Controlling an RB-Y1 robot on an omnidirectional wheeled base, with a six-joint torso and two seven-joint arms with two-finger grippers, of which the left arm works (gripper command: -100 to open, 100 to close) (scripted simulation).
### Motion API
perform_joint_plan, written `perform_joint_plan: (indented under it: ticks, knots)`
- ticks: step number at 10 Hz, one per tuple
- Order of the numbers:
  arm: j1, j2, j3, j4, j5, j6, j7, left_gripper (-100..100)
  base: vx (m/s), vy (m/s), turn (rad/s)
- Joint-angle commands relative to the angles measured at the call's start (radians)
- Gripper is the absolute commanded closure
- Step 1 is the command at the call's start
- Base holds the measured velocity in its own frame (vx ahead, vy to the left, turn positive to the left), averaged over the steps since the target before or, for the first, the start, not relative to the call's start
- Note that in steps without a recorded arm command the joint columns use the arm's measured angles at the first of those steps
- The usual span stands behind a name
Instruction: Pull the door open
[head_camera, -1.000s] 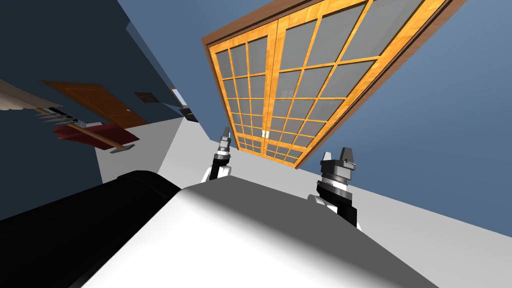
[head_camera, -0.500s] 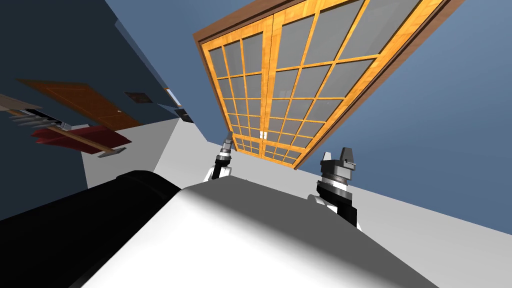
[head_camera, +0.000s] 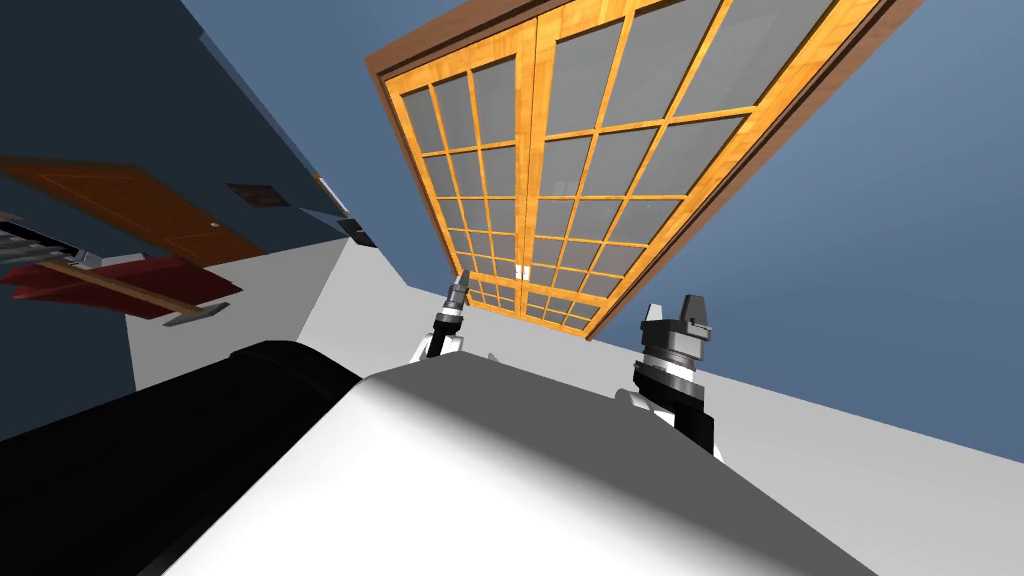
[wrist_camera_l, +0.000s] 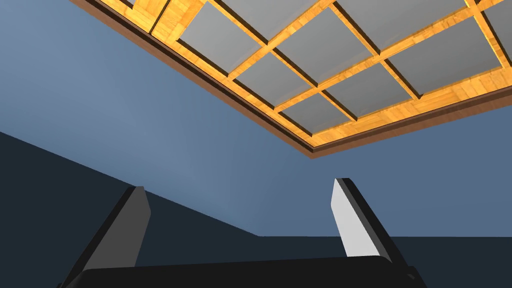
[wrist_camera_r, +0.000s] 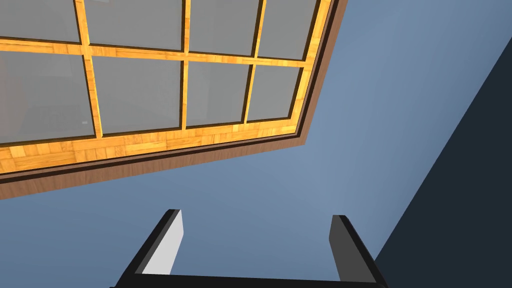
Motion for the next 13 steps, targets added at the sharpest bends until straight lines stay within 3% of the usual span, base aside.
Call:
perform_joint_plan:
  ticks: [1, 13]
  knots:
    - [-0.005, 0.005, 0.011, 0.046, -0.007, -0.018, -0.034, -100, 0.089, -0.003, -0.069]
    - [-0.064, 0.016, 0.086, 0.391, -0.070, -0.121, -0.294, -100, 0.100, 0.000, -0.069]
